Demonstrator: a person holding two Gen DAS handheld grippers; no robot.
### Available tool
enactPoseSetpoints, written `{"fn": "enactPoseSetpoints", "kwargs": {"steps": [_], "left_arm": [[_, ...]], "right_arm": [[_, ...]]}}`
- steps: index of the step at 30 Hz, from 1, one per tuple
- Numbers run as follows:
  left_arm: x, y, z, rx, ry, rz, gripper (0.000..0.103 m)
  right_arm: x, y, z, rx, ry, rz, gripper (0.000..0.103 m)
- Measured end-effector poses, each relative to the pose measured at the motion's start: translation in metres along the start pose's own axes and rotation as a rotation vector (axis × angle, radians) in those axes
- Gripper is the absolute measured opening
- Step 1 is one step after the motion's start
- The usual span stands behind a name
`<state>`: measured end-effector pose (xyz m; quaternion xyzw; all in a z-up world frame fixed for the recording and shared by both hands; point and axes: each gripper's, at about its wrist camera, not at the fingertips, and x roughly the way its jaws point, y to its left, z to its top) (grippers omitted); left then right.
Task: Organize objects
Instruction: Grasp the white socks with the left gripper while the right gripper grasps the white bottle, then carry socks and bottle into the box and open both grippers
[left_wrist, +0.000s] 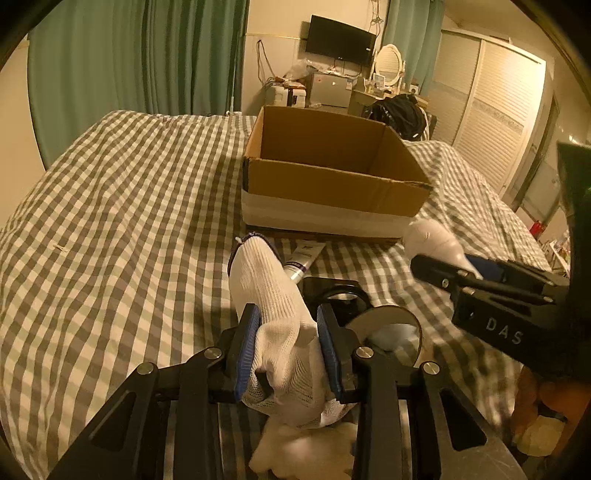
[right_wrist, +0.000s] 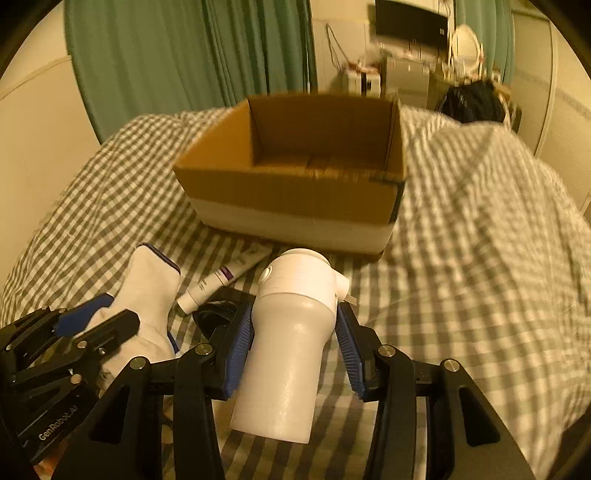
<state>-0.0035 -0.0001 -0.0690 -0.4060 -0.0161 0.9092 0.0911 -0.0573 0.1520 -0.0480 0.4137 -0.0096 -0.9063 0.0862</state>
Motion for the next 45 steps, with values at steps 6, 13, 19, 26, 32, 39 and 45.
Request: {"fn": "enactPoseSetpoints", "kwargs": {"steps": [6, 13, 19, 26, 32, 39, 45], "left_arm": [[-0.022, -0.012, 0.005, 0.038, -0.032, 0.008, 0.02], [-0.019, -0.011, 0.006, 0.013, -0.019, -0.019, 0.023], [0.003, 0.001, -0.001, -0.054, 0.018, -0.004, 0.081], [0.042, -0.003, -0.01, -0.01, 0.1, 0.031, 0.081], [0.043, -0.015, -0.009, 0.066, 0.099, 0.068, 0.058], [0.014, -0.013, 0.01, 0.055, 0.044, 0.066, 0.049], [-0.019, -0.017, 0.057, 0.084, -0.072, 0.033, 0.049]], "right_arm": [[-0.04, 0.008, 0.007, -0.023, -0.083, 0.0, 0.045], [-0.065, 0.008, 0.011, -0.022, -0.133, 0.009, 0.045], [-0.057, -0.001, 0.008, -0.007, -0.13, 0.013, 0.045], [-0.025, -0.008, 0.0, 0.01, -0.074, 0.037, 0.045], [-0.018, -0.018, -0.002, 0.038, -0.059, 0.067, 0.045], [-0.034, -0.019, 0.001, 0.026, -0.096, 0.072, 0.045], [-0.062, -0.013, 0.024, -0.031, -0.164, 0.049, 0.045]]}}
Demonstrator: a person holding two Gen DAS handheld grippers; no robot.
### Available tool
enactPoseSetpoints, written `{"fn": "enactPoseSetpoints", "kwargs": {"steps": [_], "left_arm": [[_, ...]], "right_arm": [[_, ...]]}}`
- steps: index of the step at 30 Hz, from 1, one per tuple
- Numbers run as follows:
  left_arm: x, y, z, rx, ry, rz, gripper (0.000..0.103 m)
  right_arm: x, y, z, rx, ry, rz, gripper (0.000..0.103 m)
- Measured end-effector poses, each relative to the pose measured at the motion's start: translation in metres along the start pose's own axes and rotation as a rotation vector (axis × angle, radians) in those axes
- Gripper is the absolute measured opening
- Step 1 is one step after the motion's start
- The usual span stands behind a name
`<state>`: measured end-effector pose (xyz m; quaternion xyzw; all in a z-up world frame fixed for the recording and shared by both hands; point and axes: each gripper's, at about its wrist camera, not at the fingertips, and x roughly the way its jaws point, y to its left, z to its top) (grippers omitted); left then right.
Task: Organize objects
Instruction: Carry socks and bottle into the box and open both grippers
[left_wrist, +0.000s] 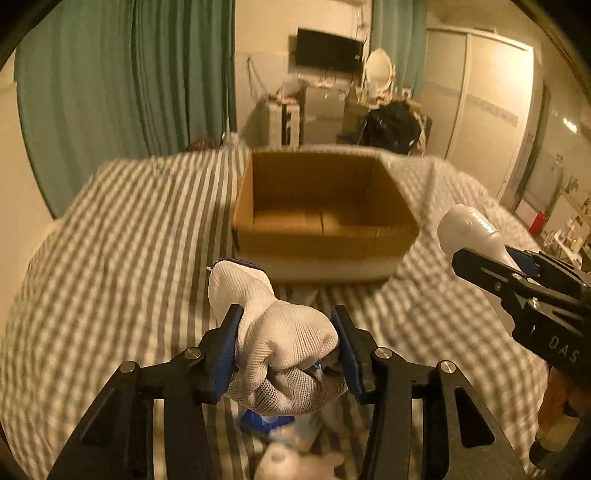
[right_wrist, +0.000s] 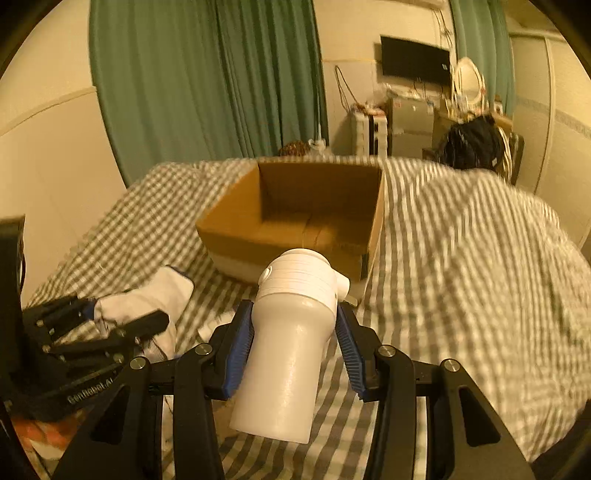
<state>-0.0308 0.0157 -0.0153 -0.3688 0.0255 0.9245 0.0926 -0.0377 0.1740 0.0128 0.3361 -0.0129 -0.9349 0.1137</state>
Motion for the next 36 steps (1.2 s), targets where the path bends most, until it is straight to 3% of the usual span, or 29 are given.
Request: {"fn": "enactPoseSetpoints", "kwargs": {"steps": [9, 18, 24, 31, 36], "left_arm": [[0.013, 0.0, 0.082, 0.048, -0.122, -0.01, 0.049], [0.081, 0.012, 0.128, 0.05, -0.147, -0.029, 0.049], [0.147, 0.015, 0.138, 0.082, -0.092, -0.007, 0.049], [0.161, 0.001, 0.127, 0.173, -0.121, -0.04, 0.049], [0.157, -0.005, 0.122, 0.18, -0.111, -0.043, 0.058]], "right_arm": [[-0.01, 0.005, 0.069, -0.072, -0.116, -0.009, 0.045], [0.06, -0.007, 0.125, -0.035, -0.112, -0.032, 0.045], [0.126, -0.022, 0.153, -0.012, -0.072, -0.052, 0.045], [0.181, -0.045, 0.145, 0.027, 0.017, -0.05, 0.045], [0.177, -0.059, 0.138, 0.078, 0.02, -0.033, 0.047]]}}
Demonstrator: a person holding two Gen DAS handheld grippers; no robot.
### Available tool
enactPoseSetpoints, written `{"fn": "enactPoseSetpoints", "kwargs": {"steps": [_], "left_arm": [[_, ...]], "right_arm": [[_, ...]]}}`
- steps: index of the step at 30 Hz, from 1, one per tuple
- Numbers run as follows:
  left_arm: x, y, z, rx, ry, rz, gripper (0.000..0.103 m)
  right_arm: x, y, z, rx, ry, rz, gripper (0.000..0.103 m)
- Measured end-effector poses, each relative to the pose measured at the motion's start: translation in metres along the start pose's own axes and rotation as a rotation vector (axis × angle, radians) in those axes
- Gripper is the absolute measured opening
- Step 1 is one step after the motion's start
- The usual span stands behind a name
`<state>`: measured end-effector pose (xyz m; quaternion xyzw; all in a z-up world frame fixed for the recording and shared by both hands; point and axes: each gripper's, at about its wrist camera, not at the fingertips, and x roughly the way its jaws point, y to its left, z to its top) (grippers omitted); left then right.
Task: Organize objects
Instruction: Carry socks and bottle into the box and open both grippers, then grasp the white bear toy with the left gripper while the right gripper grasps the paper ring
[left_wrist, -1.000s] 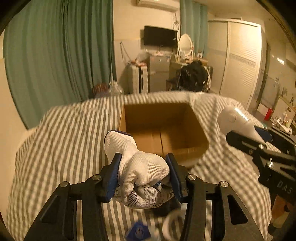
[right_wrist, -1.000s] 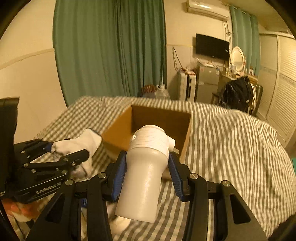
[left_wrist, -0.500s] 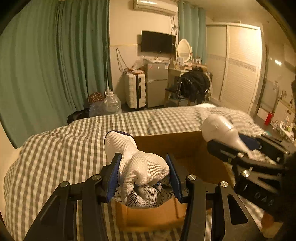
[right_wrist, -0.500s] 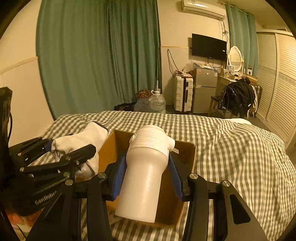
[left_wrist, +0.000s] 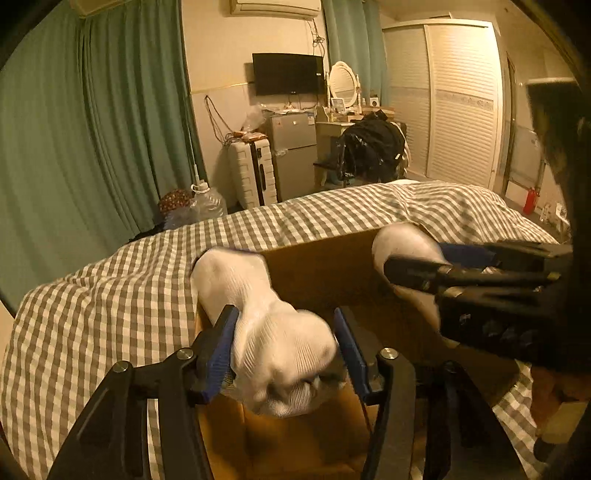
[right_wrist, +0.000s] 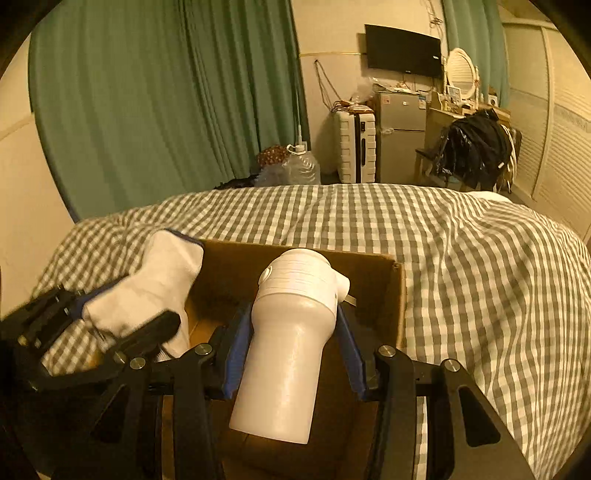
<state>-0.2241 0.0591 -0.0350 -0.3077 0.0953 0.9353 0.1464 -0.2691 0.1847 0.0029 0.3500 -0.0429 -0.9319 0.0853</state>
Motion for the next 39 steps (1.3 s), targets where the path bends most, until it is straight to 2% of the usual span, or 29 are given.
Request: {"fn": "enactPoseSetpoints", "kwargs": {"steps": [2, 3, 4, 9, 16, 22, 29, 33, 39], "left_arm": [[-0.013, 0.0, -0.002, -0.028, 0.001, -0.036, 0.065], [-0.018, 0.002, 0.001, -0.039, -0.006, -0.044, 0.076], [-0.024, 0.003, 0.003, -0.045, -0.017, -0.04, 0.084], [-0.075, 0.002, 0.011, -0.052, -0.052, 0.029, 0.093], [-0.137, -0.002, 0.004, -0.098, -0.026, 0.139, 0.094], [-0.174, -0.003, -0.033, -0.139, 0.043, 0.186, 0.094], [-0.196, -0.005, -0.098, -0.221, 0.109, 0.162, 0.094], [-0.189, -0.011, -0.131, -0.229, 0.145, 0.179, 0.094], [-0.173, -0.023, -0.18, -0.269, 0.206, 0.138, 0.094]], "right_arm": [[-0.013, -0.003, -0.004, 0.012, -0.02, 0.019, 0.073], [-0.022, -0.004, -0.005, 0.02, -0.038, 0.027, 0.075], [-0.034, -0.006, -0.004, 0.028, -0.065, 0.038, 0.077], [-0.088, -0.006, 0.004, 0.027, -0.138, 0.016, 0.077], [-0.174, 0.01, -0.001, -0.046, -0.178, 0.001, 0.08], [-0.235, 0.035, -0.026, -0.124, -0.187, -0.008, 0.082], [-0.248, 0.046, -0.076, -0.142, -0.115, -0.003, 0.082], [-0.229, 0.051, -0.111, -0.165, -0.054, 0.002, 0.082], [-0.187, 0.06, -0.163, -0.225, 0.026, -0.023, 0.082]]}}
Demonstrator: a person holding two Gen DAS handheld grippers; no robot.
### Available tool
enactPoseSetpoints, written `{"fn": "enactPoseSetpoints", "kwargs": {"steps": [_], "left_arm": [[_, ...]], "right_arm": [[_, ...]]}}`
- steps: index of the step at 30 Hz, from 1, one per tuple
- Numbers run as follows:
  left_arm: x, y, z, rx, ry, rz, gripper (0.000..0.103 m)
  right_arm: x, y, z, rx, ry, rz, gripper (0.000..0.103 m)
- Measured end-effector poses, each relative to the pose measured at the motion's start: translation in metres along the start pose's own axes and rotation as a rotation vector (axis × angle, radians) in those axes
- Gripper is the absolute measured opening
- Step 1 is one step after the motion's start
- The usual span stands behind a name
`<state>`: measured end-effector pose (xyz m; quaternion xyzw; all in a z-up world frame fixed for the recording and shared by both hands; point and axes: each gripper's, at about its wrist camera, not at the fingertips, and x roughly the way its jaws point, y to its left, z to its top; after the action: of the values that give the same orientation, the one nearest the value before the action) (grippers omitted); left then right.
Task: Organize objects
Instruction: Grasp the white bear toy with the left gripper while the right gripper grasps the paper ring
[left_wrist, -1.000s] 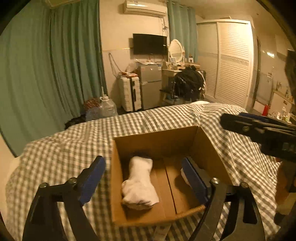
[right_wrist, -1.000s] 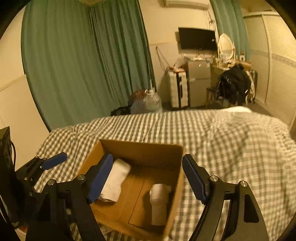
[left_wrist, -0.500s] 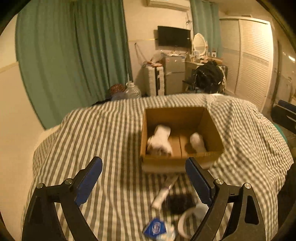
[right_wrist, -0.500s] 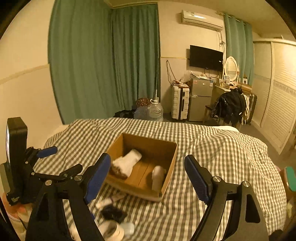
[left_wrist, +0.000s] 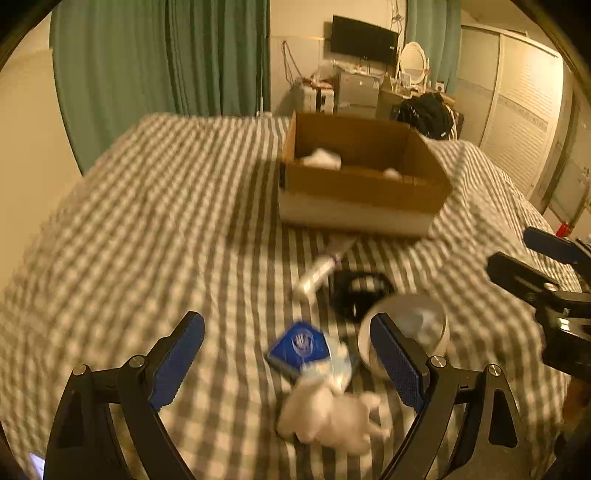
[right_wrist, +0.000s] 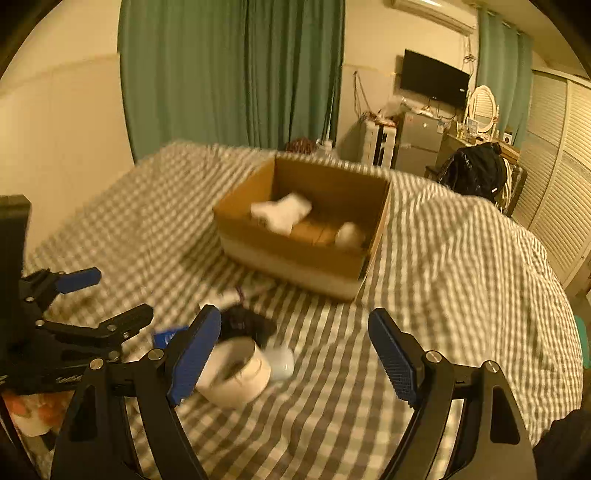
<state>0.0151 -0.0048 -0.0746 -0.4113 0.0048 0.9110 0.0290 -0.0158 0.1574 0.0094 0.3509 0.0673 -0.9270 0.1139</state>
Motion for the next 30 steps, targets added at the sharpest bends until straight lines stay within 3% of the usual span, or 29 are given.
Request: {"fn": "enactPoseSetpoints", "kwargs": {"steps": [5, 9, 16, 19, 21, 30], "left_arm": [[0.01, -0.009, -0.034, 0.034, 0.051, -0.042, 0.094], [0.021, -0.013, -0.045, 0.037, 0.114, -0.128, 0.094], [0.035, -0.034, -0.053, 0.126, 0.153, -0.102, 0.094], [0.035, -0.036, -0.054, 0.143, 0.154, -0.105, 0.08], [0.036, -0.034, -0.053, 0.134, 0.159, -0.115, 0.08], [0.009, -0.014, -0.034, 0.096, 0.056, -0.028, 0.08]], "right_arm": [[0.029, 0.008, -0.031, -0.006, 0.064, 0.005, 0.082], [0.038, 0.005, -0.037, 0.02, 0.087, 0.013, 0.082], [0.043, -0.002, -0.041, 0.064, 0.099, 0.027, 0.082], [0.043, 0.0, -0.041, 0.061, 0.099, 0.024, 0.082], [0.043, 0.0, -0.042, 0.059, 0.097, 0.024, 0.082], [0.04, 0.004, -0.042, 0.055, 0.089, 0.072, 0.082]]}}
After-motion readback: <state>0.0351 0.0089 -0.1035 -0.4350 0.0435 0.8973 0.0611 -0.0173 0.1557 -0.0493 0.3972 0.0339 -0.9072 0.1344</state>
